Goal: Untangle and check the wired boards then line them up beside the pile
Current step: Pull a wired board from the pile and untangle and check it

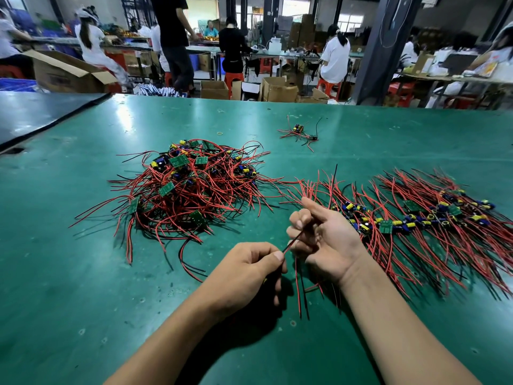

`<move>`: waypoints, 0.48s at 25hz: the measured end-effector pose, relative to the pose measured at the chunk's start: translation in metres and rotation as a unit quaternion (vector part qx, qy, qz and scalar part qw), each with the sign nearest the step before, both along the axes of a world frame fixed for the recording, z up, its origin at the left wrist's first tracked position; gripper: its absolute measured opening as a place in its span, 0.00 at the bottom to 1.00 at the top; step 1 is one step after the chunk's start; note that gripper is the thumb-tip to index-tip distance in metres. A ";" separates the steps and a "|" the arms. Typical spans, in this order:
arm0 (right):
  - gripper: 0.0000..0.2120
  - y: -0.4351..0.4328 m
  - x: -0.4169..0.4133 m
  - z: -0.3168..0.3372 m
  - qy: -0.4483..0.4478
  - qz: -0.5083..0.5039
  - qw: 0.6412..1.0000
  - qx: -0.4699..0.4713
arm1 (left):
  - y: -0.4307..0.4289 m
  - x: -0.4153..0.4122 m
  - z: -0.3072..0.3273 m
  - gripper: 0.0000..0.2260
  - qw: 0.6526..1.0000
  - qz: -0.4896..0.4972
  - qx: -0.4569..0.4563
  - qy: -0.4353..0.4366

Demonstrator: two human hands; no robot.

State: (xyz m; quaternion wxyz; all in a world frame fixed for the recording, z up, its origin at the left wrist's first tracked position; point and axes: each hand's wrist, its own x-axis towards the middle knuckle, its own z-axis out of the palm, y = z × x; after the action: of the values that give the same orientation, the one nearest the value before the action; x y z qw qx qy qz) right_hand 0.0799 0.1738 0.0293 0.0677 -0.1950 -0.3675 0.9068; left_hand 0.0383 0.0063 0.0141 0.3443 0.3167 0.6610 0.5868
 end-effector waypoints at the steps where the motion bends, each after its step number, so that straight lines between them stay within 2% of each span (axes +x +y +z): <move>1: 0.23 0.001 0.001 0.000 0.006 0.012 1.000 -0.003 | -0.001 0.000 0.000 0.12 1.000 -0.001 -0.001 0.016; 3: 0.22 0.002 0.002 -0.001 -0.003 0.016 0.999 0.029 | -0.002 -0.001 0.001 0.12 1.000 0.008 0.003 0.029; 4: 0.23 0.001 0.002 -0.002 -0.021 0.005 0.997 0.079 | -0.002 -0.001 0.000 0.12 1.000 0.018 0.007 0.018; 6: 0.28 -0.002 0.001 -0.006 -0.068 -0.016 0.975 0.213 | 0.001 0.000 -0.001 0.11 0.998 0.044 0.021 -0.035; 8: 0.37 -0.006 -0.001 -0.008 -0.099 -0.027 0.952 0.288 | 0.004 -0.001 -0.001 0.11 0.992 0.076 0.042 -0.095; 12: 0.47 -0.004 -0.002 -0.011 -0.076 -0.054 0.956 0.279 | 0.006 -0.007 0.001 0.16 0.969 0.136 0.089 -0.188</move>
State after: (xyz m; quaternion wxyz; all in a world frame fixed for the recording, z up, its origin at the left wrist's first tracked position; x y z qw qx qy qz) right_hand 0.0780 0.1696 0.0186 0.1403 -0.2561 -0.5990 0.7456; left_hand 0.0309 0.0125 0.0151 0.3495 0.1375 0.5665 0.7335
